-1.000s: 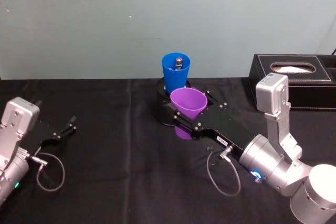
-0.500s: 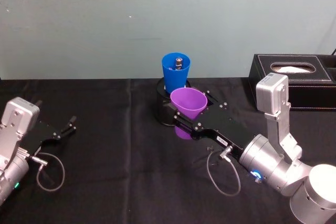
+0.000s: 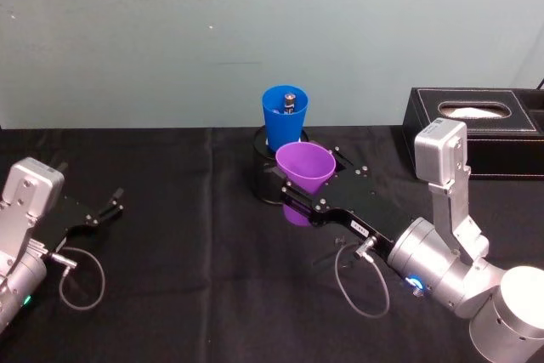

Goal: Pick up one cup with a gripper and tap it against the other cup.

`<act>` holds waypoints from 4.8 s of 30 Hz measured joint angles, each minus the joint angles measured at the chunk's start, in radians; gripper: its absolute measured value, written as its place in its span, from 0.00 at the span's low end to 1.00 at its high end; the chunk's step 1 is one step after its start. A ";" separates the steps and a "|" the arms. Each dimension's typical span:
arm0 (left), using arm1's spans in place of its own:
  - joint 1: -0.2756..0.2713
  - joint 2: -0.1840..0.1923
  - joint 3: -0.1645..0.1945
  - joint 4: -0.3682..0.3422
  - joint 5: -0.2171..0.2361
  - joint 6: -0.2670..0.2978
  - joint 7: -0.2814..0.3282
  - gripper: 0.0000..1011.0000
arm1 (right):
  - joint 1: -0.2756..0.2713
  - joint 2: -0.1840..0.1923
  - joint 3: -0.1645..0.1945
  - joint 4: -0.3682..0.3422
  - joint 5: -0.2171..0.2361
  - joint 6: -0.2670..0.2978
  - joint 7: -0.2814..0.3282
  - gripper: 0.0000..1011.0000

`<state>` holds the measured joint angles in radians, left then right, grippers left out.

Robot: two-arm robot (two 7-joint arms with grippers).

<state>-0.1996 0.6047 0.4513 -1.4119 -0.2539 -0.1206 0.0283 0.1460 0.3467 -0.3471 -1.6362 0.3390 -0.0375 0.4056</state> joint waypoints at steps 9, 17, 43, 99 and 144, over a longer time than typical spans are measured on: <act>0.000 0.000 0.000 0.000 0.000 0.000 0.000 0.99 | 0.000 0.000 0.000 0.000 0.000 0.000 0.000 0.73; 0.000 0.000 0.000 0.000 0.000 0.000 0.000 0.99 | 0.000 0.000 0.000 0.000 0.000 0.000 0.000 0.73; 0.000 0.000 0.000 0.000 0.000 0.000 0.000 0.99 | 0.000 0.000 0.000 0.000 0.000 0.000 0.000 0.73; 0.000 0.000 0.000 0.000 0.000 0.000 0.000 0.99 | 0.318 -0.151 -0.038 0.404 -0.050 -0.065 -0.018 0.73; 0.000 0.000 0.000 0.000 0.000 0.000 0.000 0.99 | 0.371 -0.184 -0.017 0.465 -0.064 -0.073 -0.019 0.73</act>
<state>-0.1995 0.6047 0.4514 -1.4119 -0.2539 -0.1206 0.0283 0.5170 0.1629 -0.3642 -1.1710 0.2746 -0.1104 0.3870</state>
